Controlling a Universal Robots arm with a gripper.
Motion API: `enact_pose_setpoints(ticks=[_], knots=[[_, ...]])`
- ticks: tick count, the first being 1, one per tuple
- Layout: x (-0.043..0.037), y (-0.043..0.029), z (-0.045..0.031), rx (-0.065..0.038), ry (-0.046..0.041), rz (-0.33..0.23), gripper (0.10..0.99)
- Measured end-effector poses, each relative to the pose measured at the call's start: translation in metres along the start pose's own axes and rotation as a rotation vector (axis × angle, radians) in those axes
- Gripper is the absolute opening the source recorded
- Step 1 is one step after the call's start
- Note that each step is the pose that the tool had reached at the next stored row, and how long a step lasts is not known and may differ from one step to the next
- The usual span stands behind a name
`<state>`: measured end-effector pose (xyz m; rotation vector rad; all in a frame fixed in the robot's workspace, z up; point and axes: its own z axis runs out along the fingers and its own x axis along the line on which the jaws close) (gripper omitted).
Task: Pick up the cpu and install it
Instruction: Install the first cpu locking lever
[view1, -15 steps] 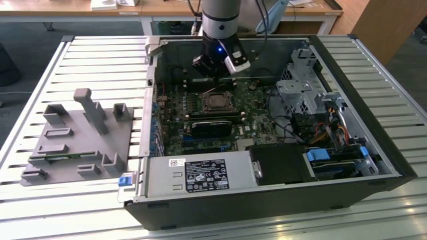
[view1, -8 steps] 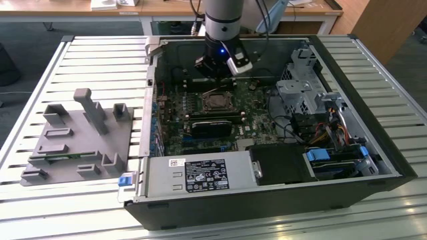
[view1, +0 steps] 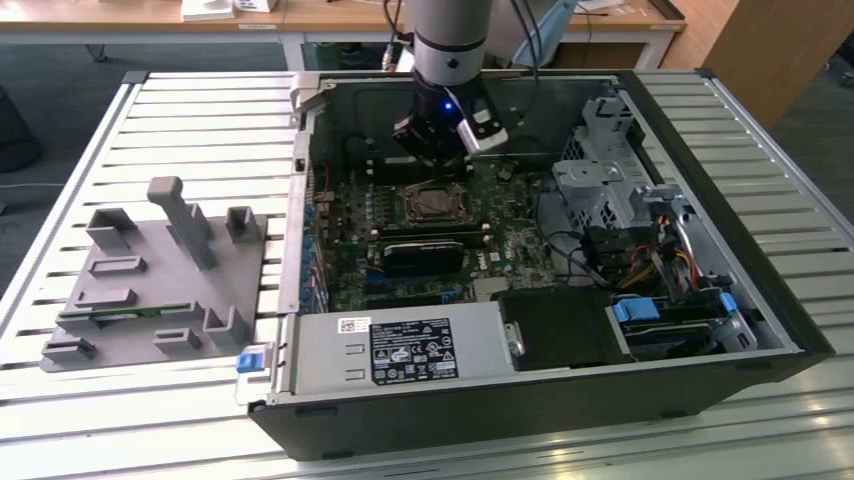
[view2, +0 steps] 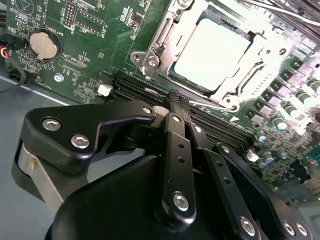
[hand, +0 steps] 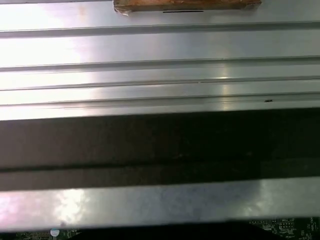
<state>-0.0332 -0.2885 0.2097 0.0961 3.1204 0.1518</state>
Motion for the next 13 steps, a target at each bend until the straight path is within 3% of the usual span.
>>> enact_pose_setpoints(ticks=[8,13], knots=[[-0.002,-0.0008,0.01,0.0,0.0012,0.0,0.106],[-0.0021,-0.0007,0.0081,0.0,0.0013,0.0,0.106]])
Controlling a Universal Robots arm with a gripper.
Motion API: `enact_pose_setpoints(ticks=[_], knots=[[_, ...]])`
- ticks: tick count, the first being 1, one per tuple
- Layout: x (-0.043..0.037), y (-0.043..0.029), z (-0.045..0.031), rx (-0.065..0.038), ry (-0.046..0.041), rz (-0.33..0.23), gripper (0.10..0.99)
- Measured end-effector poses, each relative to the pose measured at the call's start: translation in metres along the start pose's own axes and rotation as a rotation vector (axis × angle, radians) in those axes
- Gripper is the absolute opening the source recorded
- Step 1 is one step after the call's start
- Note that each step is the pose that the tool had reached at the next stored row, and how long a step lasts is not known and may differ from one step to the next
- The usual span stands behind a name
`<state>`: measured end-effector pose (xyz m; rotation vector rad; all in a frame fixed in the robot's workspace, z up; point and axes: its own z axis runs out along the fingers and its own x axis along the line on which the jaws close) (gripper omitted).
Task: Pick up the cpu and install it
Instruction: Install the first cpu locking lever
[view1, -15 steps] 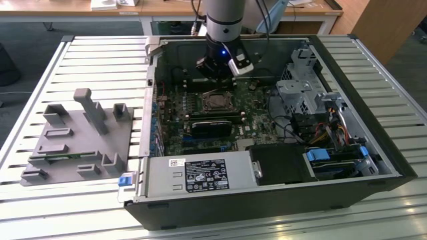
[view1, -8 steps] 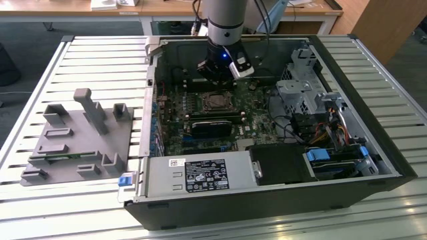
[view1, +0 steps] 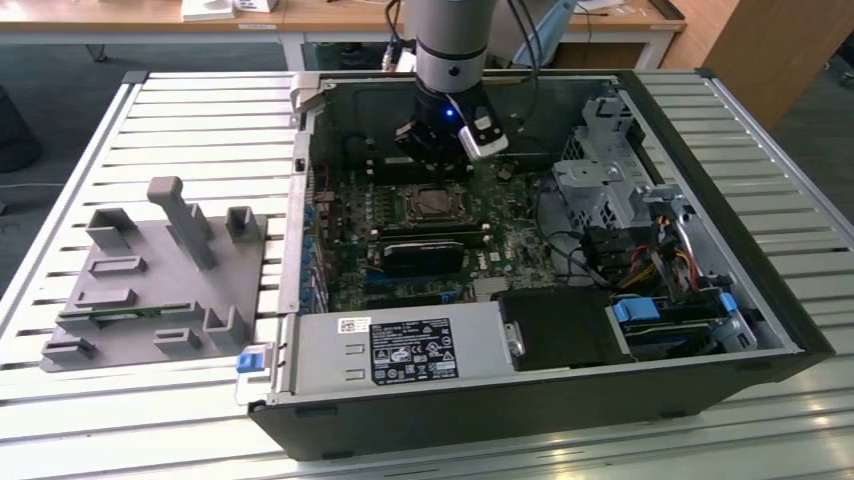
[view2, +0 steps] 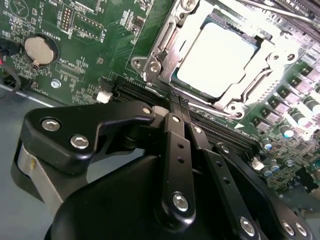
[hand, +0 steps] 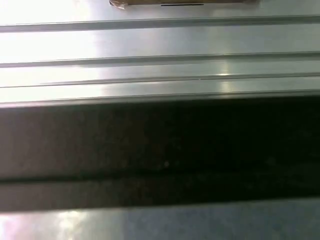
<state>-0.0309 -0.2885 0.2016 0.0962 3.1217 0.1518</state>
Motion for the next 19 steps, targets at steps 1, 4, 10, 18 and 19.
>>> enact_pose_setpoints(ticks=[1,4,10,18,19], knots=[[0.0,0.0001,-0.0004,0.0,-0.0001,0.0,0.106],[-0.0004,0.0,0.0007,0.0,0.0,0.0,0.106],[-0.0008,-0.0001,0.0023,0.002,0.0005,0.0,0.106],[-0.0011,0.0001,0.0011,0.01,0.0,0.0,0.106],[-0.0012,0.0,0.0017,0.012,-0.0001,0.0,0.106]])
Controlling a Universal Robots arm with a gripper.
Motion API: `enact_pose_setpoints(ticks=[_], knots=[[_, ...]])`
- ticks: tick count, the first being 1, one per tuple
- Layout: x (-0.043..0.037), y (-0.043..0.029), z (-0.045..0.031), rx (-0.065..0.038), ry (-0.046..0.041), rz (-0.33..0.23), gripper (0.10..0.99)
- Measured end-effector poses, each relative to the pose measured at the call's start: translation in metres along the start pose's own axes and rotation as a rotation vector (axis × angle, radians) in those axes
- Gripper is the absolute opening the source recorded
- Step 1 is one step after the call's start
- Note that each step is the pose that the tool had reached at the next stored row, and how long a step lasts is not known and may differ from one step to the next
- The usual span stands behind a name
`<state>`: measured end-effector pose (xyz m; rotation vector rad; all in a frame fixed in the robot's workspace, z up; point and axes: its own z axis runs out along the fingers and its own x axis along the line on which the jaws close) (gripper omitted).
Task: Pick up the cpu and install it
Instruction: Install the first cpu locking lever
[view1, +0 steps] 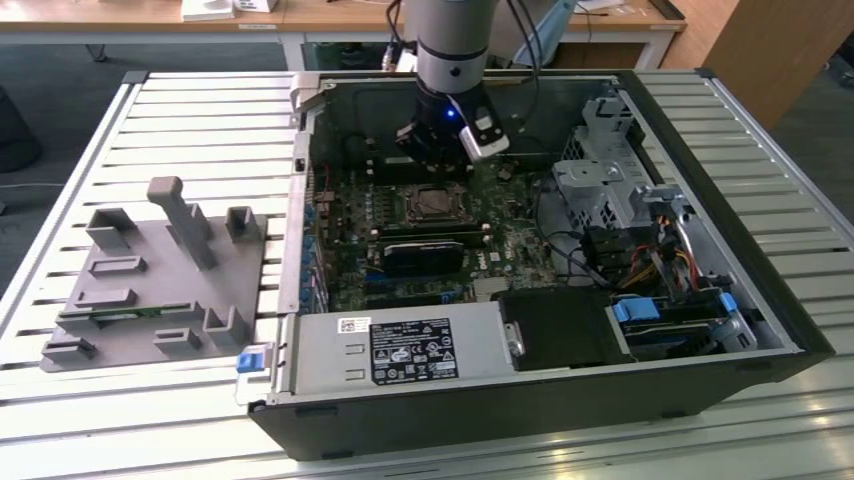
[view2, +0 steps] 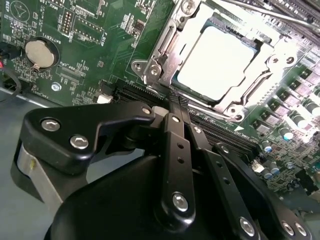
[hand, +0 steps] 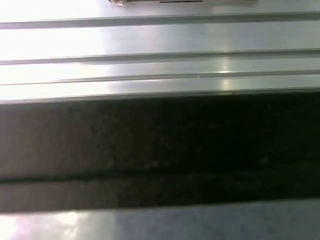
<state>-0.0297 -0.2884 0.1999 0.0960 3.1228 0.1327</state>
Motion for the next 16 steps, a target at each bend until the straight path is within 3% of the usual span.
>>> enact_pose_setpoints(ticks=[7,9,13,16], knots=[[-0.0007,0.0002,0.0039,0.003,0.0004,0.0,0.106],[-0.0008,0.0003,0.0035,-0.002,0.0006,0.0,0.106],[-0.0009,0.0012,-0.0073,-0.004,0.0007,0.0,0.106],[-0.0011,-0.0005,-0.0079,-0.005,0.0007,0.0,0.106]])
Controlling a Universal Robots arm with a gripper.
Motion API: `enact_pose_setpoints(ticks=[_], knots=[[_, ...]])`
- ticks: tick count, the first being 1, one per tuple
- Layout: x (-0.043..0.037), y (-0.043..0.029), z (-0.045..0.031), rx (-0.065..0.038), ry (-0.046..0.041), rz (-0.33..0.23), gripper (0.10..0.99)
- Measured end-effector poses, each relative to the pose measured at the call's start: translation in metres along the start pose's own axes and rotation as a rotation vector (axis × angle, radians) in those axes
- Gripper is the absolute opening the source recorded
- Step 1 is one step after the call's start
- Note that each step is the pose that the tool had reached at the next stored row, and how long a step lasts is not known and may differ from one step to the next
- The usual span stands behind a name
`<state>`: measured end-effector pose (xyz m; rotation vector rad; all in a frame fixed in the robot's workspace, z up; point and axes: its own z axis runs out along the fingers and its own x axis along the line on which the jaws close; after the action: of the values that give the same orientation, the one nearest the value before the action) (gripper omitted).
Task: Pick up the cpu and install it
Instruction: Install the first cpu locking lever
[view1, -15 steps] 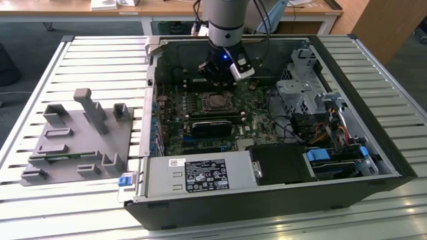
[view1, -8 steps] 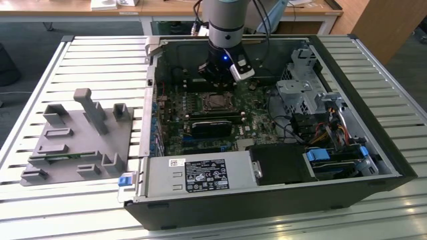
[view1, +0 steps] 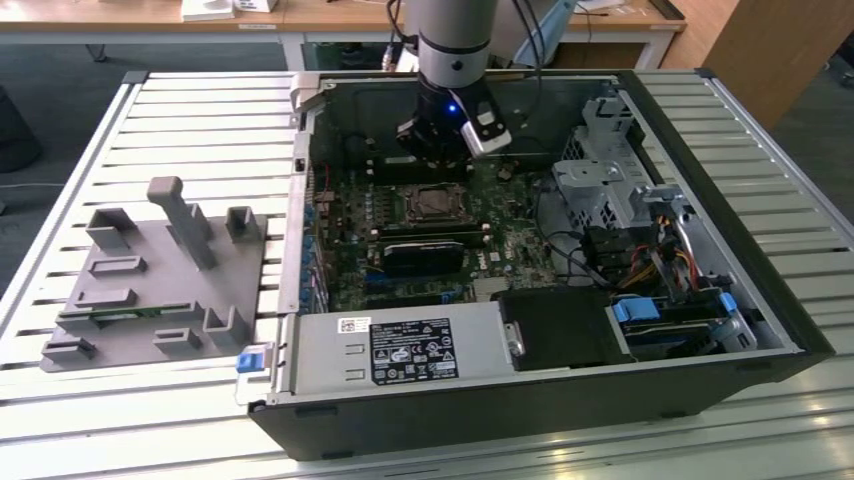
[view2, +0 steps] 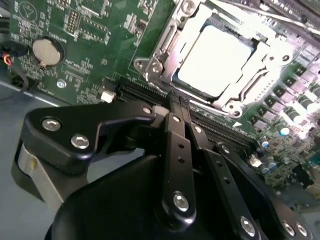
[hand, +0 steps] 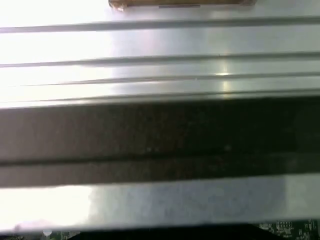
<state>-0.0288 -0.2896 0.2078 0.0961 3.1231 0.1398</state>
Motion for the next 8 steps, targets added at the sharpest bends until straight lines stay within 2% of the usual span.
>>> enact_pose_setpoints(ticks=[8], knots=[[-0.0005,-0.0017,0.0003,0.0,0.0,0.0,0.106]])
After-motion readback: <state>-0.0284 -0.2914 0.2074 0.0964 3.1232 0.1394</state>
